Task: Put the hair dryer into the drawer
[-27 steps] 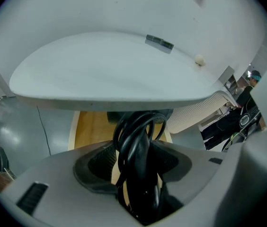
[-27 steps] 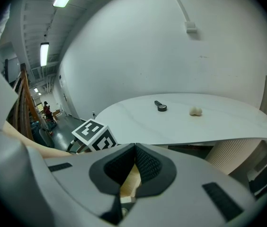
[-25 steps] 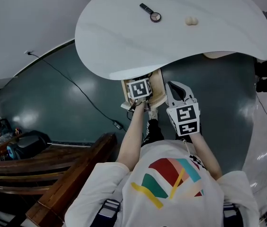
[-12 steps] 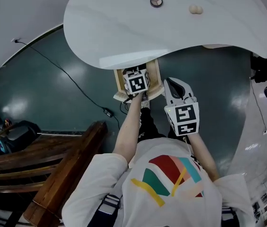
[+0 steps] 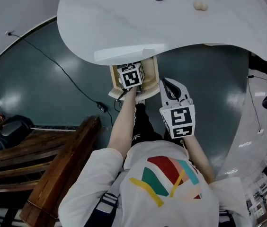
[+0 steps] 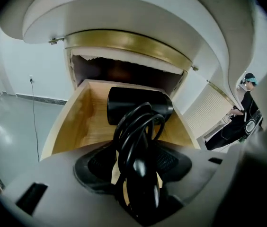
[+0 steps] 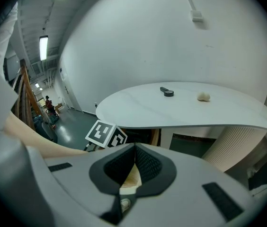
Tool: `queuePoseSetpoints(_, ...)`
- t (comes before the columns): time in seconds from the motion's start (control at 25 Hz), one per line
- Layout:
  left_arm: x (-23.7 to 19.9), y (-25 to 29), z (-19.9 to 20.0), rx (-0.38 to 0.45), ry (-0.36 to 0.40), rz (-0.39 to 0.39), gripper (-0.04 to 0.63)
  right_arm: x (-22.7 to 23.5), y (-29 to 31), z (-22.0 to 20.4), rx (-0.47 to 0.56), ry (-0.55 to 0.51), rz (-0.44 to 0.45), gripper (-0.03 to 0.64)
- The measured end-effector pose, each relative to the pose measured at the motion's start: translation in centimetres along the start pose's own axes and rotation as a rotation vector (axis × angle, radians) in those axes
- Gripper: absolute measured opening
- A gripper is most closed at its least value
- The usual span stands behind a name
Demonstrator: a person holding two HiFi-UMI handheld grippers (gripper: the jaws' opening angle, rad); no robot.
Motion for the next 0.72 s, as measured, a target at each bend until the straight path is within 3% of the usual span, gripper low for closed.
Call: queuePoseSetpoints(0.72, 0.2, 3.3, -2.5, -0.039, -0.035, 0.01, 0.236, -0.1, 1.9, -2.5, -0.029, 0.011, 0.009, 0.011)
Point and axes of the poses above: the fingertips, and each gripper's own axes: y forward along the fingers, x to its right, z out of its top, the point moved 6 cm from there along -y, backward along the fingers, and after that the axes turned 8 degrees about y, right-handed, at the moved point
